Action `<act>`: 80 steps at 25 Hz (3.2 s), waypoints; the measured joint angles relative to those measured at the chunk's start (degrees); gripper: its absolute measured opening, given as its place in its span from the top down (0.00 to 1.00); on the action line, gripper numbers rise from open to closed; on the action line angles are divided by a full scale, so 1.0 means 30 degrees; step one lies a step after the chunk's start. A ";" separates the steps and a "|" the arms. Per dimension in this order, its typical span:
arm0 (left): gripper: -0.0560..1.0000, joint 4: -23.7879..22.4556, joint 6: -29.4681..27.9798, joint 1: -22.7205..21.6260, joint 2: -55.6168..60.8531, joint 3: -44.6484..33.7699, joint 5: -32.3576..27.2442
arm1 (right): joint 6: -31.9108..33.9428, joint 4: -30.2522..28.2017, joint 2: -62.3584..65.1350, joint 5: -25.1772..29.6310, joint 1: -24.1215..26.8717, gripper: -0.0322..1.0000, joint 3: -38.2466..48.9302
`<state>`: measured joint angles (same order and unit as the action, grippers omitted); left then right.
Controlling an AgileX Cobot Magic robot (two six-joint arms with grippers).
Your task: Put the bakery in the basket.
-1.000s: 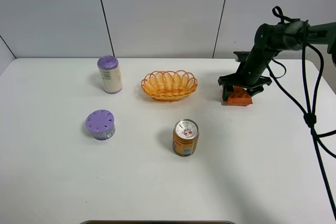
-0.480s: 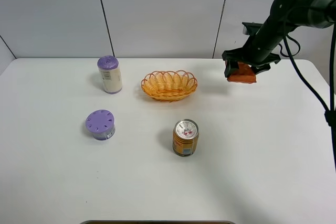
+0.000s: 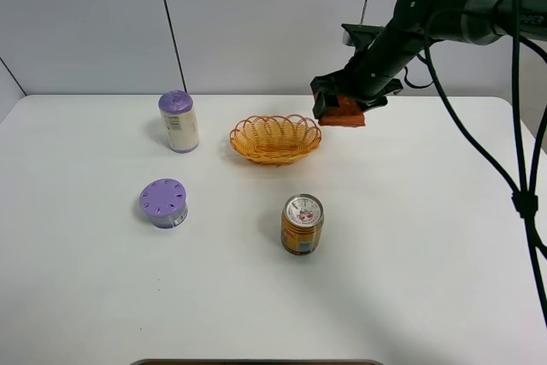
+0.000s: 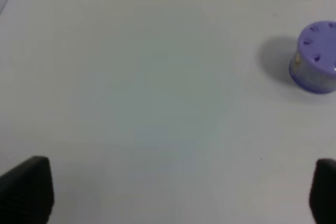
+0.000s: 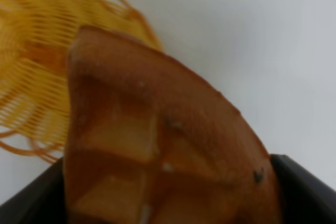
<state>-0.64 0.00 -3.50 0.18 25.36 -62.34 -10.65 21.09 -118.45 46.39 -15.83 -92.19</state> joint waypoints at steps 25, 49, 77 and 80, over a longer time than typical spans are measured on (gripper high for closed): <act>0.01 0.0000 0.0000 0.0000 0.0000 0.0000 0.0000 | -0.0059 0.0021 -0.2637 -0.6159 -0.3107 0.30 0.0000; 0.01 0.0000 0.0000 0.0000 0.0000 0.0000 0.0000 | 0.0178 -0.0288 -0.0187 -0.3107 -0.3107 0.03 0.0017; 0.01 0.0000 0.0155 0.0000 0.0000 0.0000 0.0000 | 0.5655 -0.9921 1.7412 0.7746 -0.2405 0.03 0.6172; 0.01 0.0000 0.0174 0.0000 0.0000 0.0000 0.0000 | 0.6151 -1.0439 2.0110 0.7784 -0.2405 0.03 0.8927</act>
<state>-0.64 0.52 -3.50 0.18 25.36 -62.34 7.80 -10.23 -58.12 69.74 -23.04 -65.41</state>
